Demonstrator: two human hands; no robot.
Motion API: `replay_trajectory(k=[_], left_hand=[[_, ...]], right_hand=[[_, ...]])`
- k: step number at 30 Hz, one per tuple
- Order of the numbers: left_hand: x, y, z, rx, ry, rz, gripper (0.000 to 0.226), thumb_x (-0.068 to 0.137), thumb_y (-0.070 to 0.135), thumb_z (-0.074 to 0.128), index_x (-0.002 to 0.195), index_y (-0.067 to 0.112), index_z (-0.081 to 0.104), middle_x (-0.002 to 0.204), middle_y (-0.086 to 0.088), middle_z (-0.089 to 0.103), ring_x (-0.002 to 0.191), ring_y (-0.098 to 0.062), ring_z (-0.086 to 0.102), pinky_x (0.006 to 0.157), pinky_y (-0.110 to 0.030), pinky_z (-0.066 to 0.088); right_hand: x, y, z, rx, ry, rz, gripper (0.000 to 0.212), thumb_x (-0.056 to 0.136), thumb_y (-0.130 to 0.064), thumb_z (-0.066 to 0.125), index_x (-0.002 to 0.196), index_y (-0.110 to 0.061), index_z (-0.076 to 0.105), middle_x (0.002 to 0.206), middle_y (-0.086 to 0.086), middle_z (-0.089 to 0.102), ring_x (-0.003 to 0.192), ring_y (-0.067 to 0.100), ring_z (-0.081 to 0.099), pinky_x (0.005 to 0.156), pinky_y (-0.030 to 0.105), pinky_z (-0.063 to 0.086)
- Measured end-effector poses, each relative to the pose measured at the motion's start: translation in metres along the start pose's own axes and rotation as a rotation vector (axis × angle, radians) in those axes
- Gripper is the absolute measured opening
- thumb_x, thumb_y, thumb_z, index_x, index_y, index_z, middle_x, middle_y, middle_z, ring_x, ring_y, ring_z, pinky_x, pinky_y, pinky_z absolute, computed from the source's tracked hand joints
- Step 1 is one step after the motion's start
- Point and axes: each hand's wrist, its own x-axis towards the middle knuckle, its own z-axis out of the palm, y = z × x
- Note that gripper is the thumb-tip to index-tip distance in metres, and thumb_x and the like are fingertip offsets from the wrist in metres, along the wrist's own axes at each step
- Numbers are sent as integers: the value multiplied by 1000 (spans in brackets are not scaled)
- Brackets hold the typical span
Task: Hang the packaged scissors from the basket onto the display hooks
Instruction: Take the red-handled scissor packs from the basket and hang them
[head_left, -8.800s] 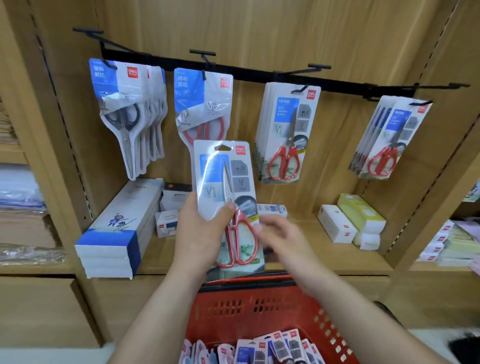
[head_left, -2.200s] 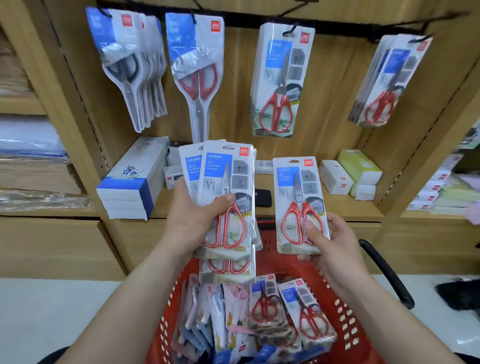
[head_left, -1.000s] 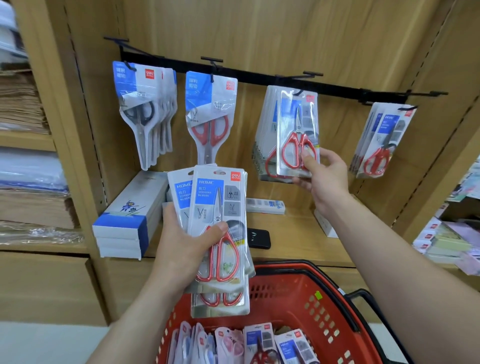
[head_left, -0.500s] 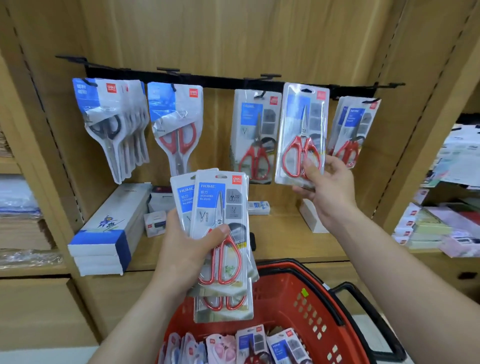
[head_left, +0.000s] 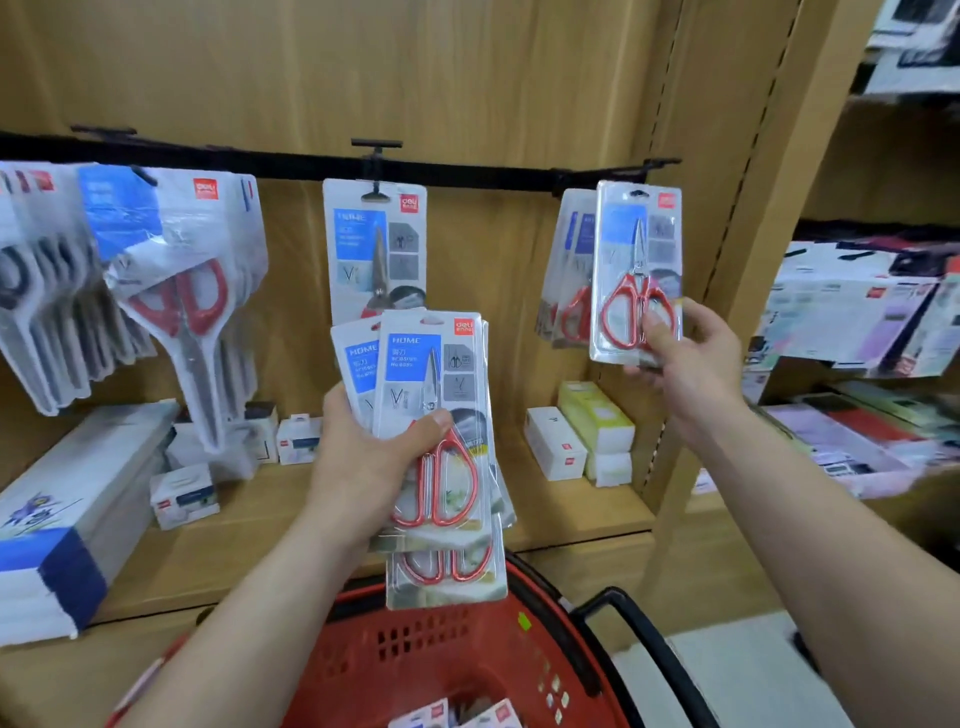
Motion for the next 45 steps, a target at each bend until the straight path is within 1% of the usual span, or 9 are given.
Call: replay_trajectory(k=[4, 13, 18, 22, 25, 28, 35, 38, 45], left_hand=[[4, -7, 9, -9, 7, 14, 85, 63, 39, 92, 136, 16, 56, 120, -1, 75, 104, -23, 76, 89, -52, 62], [0, -12, 14, -25, 23, -14, 68, 79, 20, 89, 136, 19, 52, 118, 1, 75, 98, -18, 77, 85, -47, 63], [-7, -5, 18, -51, 60, -11, 66, 79, 18, 88, 132, 22, 49, 116, 5, 73, 96, -12, 76, 78, -35, 62], [-7, -2, 16, -39, 71, -8, 63, 80, 18, 88, 128, 24, 49, 113, 9, 73, 90, -7, 76, 71, -28, 60], [-6, -7, 17, -20, 96, -3, 65, 79, 15, 89, 131, 21, 49, 115, 6, 73, 95, -10, 76, 78, -32, 61], [-10, -13, 20, -27, 92, -23, 66, 79, 13, 89, 133, 17, 50, 118, 1, 74, 99, -14, 76, 77, -32, 63], [-13, -17, 34, -58, 96, -35, 64, 83, 20, 86, 135, 19, 47, 123, 3, 72, 106, -14, 74, 90, -38, 62], [-17, -17, 40, -27, 76, -44, 63, 86, 30, 83, 135, 23, 43, 127, 6, 67, 109, -10, 72, 95, -36, 58], [-24, -22, 49, 17, -44, -14, 56, 95, 39, 71, 139, 27, 37, 123, 22, 65, 107, 8, 67, 82, -13, 53]], right_hand=[[8, 9, -1, -35, -46, -69, 44, 100, -17, 67, 140, -30, 54, 105, -5, 76, 76, 12, 77, 49, 24, 56], [25, 17, 12, -90, 54, -44, 56, 101, -21, 66, 153, -25, 46, 114, -3, 73, 77, 14, 76, 51, 26, 58], [16, 9, 31, -441, 35, -39, 56, 97, -42, 61, 151, -36, 47, 134, -3, 58, 94, 6, 64, 87, 32, 53], [-79, 19, 31, -224, -267, 116, 17, 96, -36, 68, 113, -33, 68, 112, -4, 70, 96, 14, 69, 85, 37, 56], [-134, 35, 33, -181, -521, 197, 47, 75, -54, 83, 116, -37, 68, 108, -8, 71, 98, 6, 71, 80, 31, 62], [-145, 45, 34, -257, -553, 110, 65, 72, -40, 92, 129, -36, 62, 112, -9, 68, 96, -5, 66, 79, 16, 54], [-158, 71, 41, -259, -394, -29, 46, 100, -32, 64, 145, -32, 54, 129, -18, 53, 120, -8, 52, 108, 27, 46], [-160, 75, 47, -156, -265, -42, 22, 103, -38, 54, 124, -45, 58, 126, -21, 58, 119, -7, 55, 101, 21, 45], [-156, 79, 45, -44, -41, 74, 9, 107, -34, 45, 104, -34, 54, 96, -9, 67, 80, 0, 63, 77, 29, 49]])
